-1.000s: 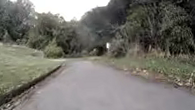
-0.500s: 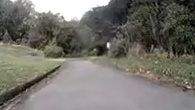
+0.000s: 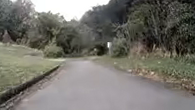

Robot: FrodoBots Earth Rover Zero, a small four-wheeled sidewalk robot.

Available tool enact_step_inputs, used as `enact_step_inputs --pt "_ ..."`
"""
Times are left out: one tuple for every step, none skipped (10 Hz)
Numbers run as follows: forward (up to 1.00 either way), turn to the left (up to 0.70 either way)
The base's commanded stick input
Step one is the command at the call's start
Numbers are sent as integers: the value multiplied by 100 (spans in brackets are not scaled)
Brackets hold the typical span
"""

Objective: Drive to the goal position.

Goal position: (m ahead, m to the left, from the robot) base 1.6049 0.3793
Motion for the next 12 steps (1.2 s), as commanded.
enact_step_inputs --pt "50 0" --pt "50 0" --pt "50 0" --pt "50 0" --pt "50 0" --pt "50 0" --pt "50 0" --pt "50 0" --pt "50 0" --pt "50 10" --pt "50 29" --pt "50 49"
